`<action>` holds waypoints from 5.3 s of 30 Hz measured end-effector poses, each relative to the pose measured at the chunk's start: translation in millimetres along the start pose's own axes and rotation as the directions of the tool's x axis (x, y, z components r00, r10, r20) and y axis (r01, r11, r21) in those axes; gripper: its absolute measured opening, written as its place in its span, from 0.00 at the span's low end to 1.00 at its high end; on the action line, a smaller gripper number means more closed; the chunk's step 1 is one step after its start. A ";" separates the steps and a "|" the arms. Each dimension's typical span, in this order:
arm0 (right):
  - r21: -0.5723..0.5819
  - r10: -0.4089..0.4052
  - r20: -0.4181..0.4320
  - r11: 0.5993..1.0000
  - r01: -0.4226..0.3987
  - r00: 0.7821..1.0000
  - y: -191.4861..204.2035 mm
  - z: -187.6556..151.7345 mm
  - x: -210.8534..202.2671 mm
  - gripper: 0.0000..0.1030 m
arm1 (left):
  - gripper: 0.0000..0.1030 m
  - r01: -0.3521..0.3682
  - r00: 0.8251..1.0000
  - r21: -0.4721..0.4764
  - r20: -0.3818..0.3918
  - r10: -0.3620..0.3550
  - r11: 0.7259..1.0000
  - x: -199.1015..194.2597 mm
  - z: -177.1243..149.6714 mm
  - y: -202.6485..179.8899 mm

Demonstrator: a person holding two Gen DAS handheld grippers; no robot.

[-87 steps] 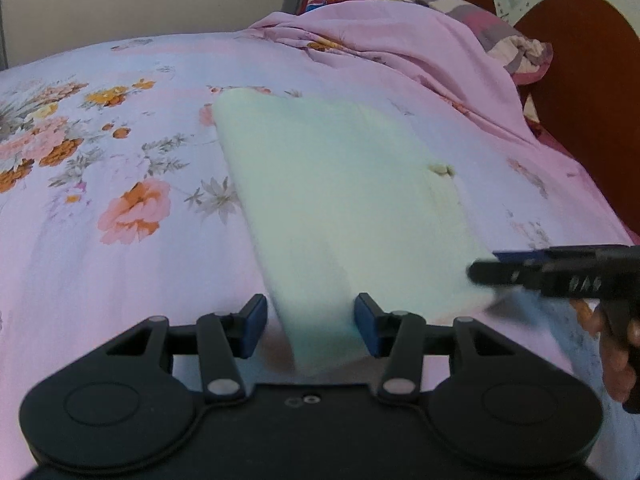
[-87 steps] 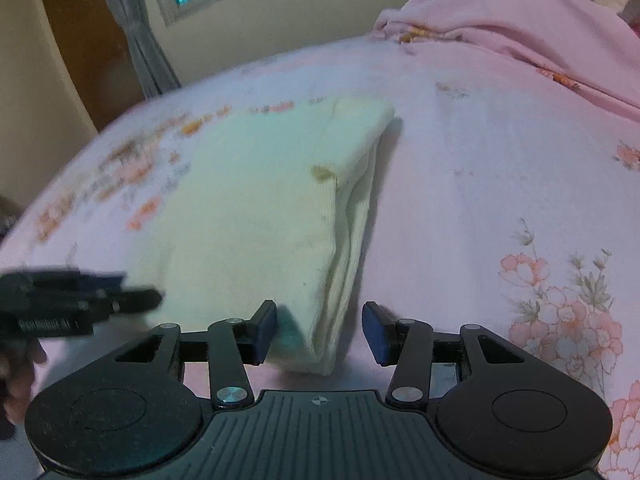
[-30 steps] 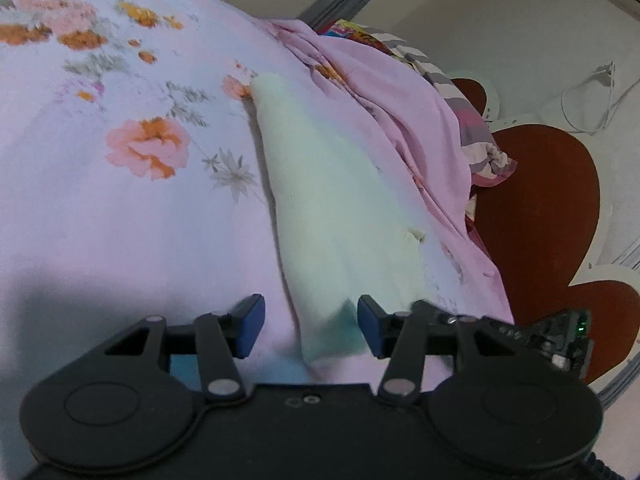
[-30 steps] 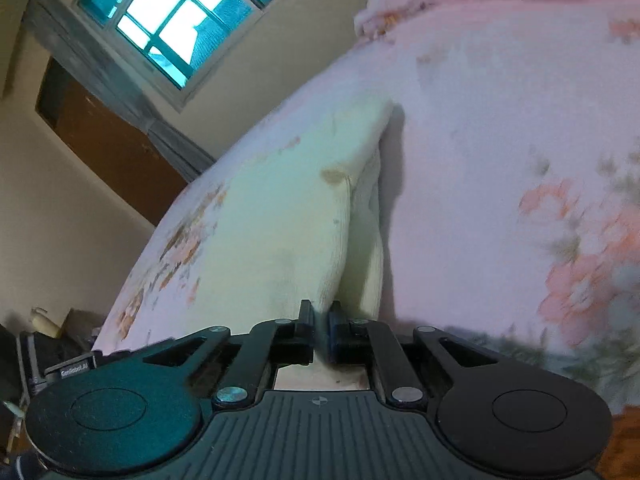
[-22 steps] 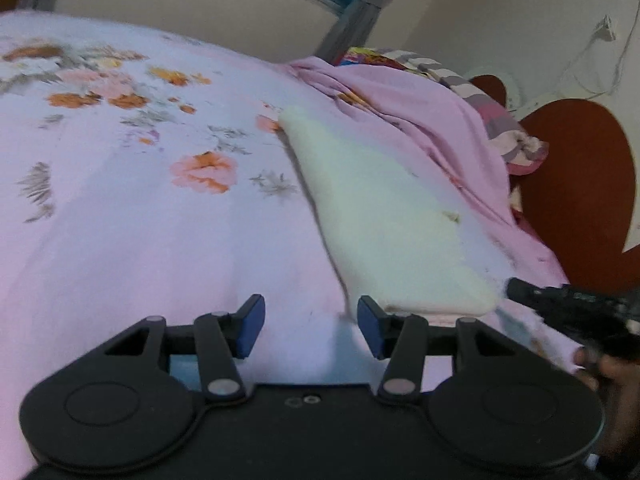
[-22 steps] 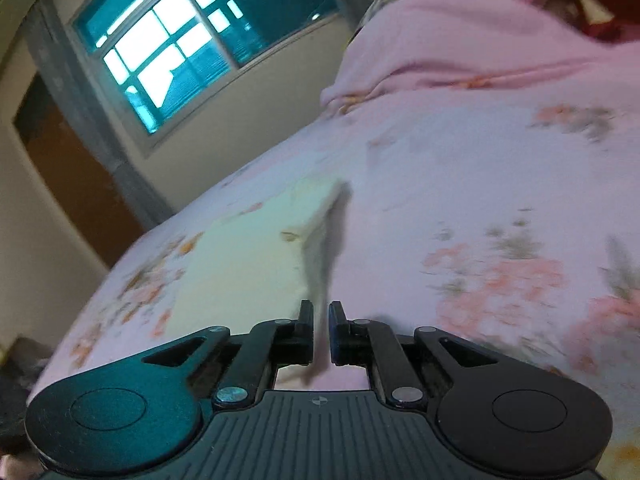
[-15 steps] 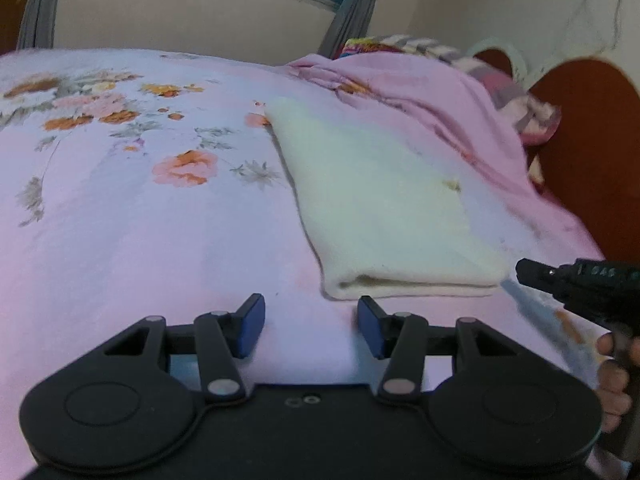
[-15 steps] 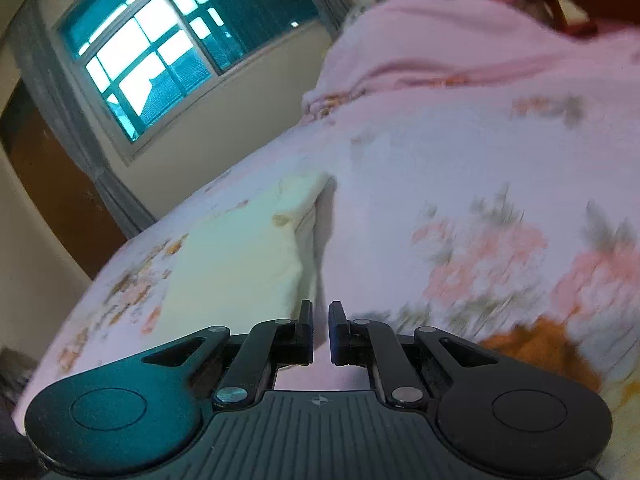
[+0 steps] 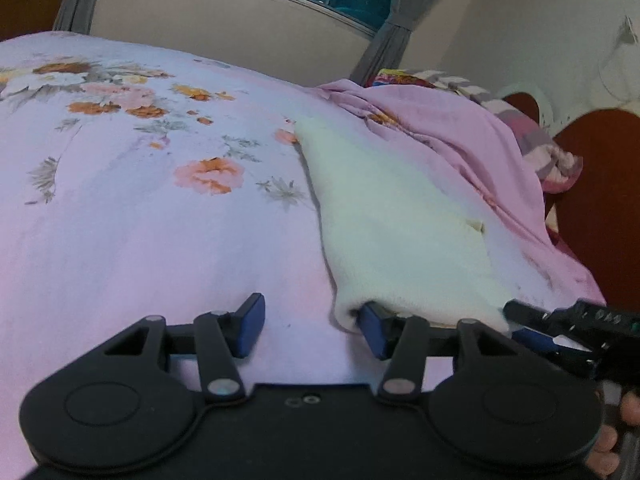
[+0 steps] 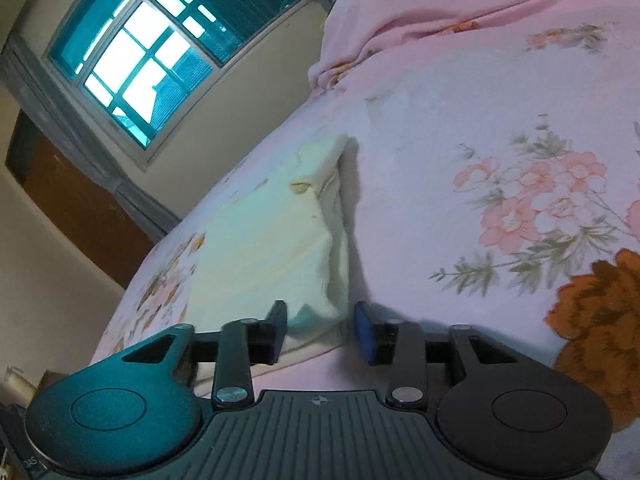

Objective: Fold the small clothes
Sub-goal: 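Pinch the folded sweater edge with the right gripper and straighten it, then move the left gripper to the sweater strip end and position around it, then grasp the strip end with the left gripper while the right gripper grasps the folded edge, then lay the held sweater flat on the bedspread and open both grippers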

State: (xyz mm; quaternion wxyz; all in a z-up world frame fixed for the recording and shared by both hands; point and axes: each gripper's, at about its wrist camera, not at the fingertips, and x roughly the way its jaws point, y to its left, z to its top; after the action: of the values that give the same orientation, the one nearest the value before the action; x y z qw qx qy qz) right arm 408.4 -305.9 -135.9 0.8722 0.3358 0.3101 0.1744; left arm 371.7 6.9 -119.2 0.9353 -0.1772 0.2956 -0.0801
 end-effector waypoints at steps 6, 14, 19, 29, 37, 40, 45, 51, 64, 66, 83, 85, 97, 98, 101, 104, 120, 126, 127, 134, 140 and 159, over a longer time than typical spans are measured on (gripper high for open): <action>-0.058 -0.006 0.038 0.998 0.008 0.999 10.7 -5.5 -8.8 0.09 | 0.50 -0.008 1.000 -0.072 0.022 0.009 0.997 -4.8 -2.1 11.7; -0.029 -0.051 0.037 0.998 0.052 0.998 -5.5 -9.2 -19.9 0.10 | 0.48 -0.035 0.999 0.019 -0.007 0.035 0.999 -19.6 -2.7 10.8; -0.036 -0.047 0.098 0.998 0.051 0.994 -3.3 -11.1 -34.6 0.09 | 0.47 -0.044 0.996 -0.036 0.076 0.047 0.998 -38.3 4.7 16.9; -0.252 -0.117 -0.014 0.962 0.110 0.993 23.6 3.2 23.3 0.10 | 0.51 -0.072 0.995 0.067 -0.068 0.076 0.995 27.5 28.6 -11.5; -0.318 -0.058 0.062 0.945 0.075 0.996 38.2 53.4 41.9 0.16 | 0.49 -0.031 0.999 0.106 -0.011 0.032 0.994 67.4 88.8 -14.6; -0.363 -0.083 0.045 0.927 0.093 0.996 40.9 67.1 76.8 0.26 | 0.51 -0.024 0.998 0.147 -0.053 0.032 0.989 101.9 96.7 -17.9; -0.386 -0.150 -0.040 0.914 0.123 0.988 25.2 63.6 110.8 0.71 | 0.61 -0.020 0.997 0.207 -0.072 0.035 0.978 115.5 92.3 -18.9; -0.346 -0.104 0.010 0.933 0.101 0.995 19.6 68.1 94.0 0.71 | 0.61 -0.025 0.997 0.247 -0.061 0.042 0.969 103.9 91.0 -24.6; -0.287 0.008 -0.026 0.958 -0.015 1.000 12.3 87.7 57.4 0.71 | 0.59 0.157 0.977 0.061 -0.155 -0.146 0.986 83.6 102.4 22.4; -0.227 0.054 -0.058 0.972 -0.066 0.997 3.1 90.3 59.4 0.71 | 0.58 0.234 0.951 -0.042 -0.196 -0.237 0.971 92.7 100.5 34.9; -0.058 0.292 -0.284 0.945 -0.321 0.913 -31.2 116.7 132.3 0.58 | 0.56 0.513 0.803 -0.229 -0.214 -0.556 0.828 166.6 106.4 73.4; -0.059 0.294 -0.304 0.944 -0.326 0.906 -31.6 118.5 147.5 0.47 | 0.54 0.525 0.794 -0.237 -0.210 -0.570 0.818 173.6 108.4 73.6; -0.121 0.302 -0.299 0.929 -0.350 0.905 -19.7 109.2 154.9 0.36 | 0.38 0.431 0.884 -0.007 -0.195 -0.424 0.902 174.8 112.3 42.1; -0.139 0.283 -0.291 0.933 -0.333 0.914 -15.9 108.7 150.6 0.33 | 0.35 0.411 0.899 0.019 -0.177 -0.401 0.912 169.2 111.4 35.7; -0.187 0.267 -0.244 0.930 -0.315 0.932 2.1 106.8 127.5 0.30 | 0.29 0.412 0.905 0.002 -0.117 -0.409 0.911 146.5 113.5 35.5; -0.228 0.311 -0.207 0.907 -0.355 0.928 28.6 104.0 91.8 0.30 | 0.29 0.437 0.899 0.009 -0.040 -0.436 0.900 103.9 119.3 36.4; -0.482 0.458 -0.170 0.734 -0.479 0.872 198.7 -42.1 -151.2 0.30 | 0.29 0.410 0.882 0.234 0.142 -0.449 0.881 -218.9 71.1 28.5; -0.457 0.462 -0.204 0.735 -0.501 0.863 221.5 -71.5 -135.2 0.30 | 0.29 0.377 0.900 0.208 0.149 -0.411 0.902 -225.3 67.7 51.8; -0.452 0.461 -0.205 0.738 -0.501 0.864 224.3 -71.7 -126.7 0.30 | 0.29 0.373 0.903 0.196 0.149 -0.404 0.907 -217.0 70.6 58.9; -0.390 0.430 -0.238 0.779 -0.491 0.871 225.7 -49.4 -32.8 0.30 | 0.29 0.353 0.921 0.116 0.129 -0.367 0.928 -140.8 102.7 104.5; -0.251 0.352 -0.311 0.865 -0.434 0.883 199.2 -21.1 79.0 0.30 | 0.29 0.313 0.949 -0.005 0.027 -0.313 0.950 -50.7 120.0 145.4; 0.028 0.347 -0.537 0.918 -0.395 0.769 114.3 -50.3 102.0 0.24 | 0.35 0.357 0.850 -0.305 -0.285 -0.442 0.883 -37.8 37.7 177.6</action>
State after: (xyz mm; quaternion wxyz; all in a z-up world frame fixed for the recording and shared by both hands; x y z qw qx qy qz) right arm 440.5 -148.0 -129.1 0.7135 0.2907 0.4588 0.4426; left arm 370.9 191.4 -138.0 0.8023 -0.3303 0.4191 -0.2677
